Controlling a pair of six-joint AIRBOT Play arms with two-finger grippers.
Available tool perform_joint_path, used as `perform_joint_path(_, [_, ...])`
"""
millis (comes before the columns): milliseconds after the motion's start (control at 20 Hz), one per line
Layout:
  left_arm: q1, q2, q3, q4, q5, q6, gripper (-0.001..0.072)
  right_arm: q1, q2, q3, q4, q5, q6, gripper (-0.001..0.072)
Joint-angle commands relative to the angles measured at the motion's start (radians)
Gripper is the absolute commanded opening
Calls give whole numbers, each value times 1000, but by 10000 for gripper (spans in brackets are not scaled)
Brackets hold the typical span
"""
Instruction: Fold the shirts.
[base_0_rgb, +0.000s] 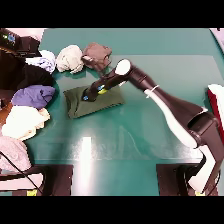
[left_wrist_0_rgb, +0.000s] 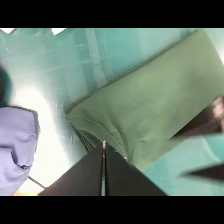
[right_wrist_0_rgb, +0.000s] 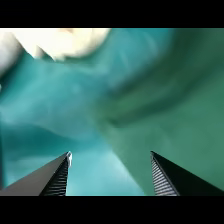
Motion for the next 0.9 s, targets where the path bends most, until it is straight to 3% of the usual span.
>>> perform_joint_path(0, [1, 0, 0, -3, -5, 0, 22, -148, 51, -35, -170, 135, 101, 577])
perform_joint_path(50, [1, 0, 0, -3, -3, 0, 22, -206, 66, -71, -162, 132, 130, 579])
perform_joint_path(150, [1, -1, -1, -3, -3, 0, 23, -300, 73, -134, -160, 123, 166, 709])
perform_joint_path(450, [1, -5, -1, -6, -4, 0, 22, -433, 50, -304, 23, 37, 168, 708])
perform_joint_path(850, [1, -5, -1, -11, -49, 0, 23, -324, -189, -61, 108, 118, 214, 697])
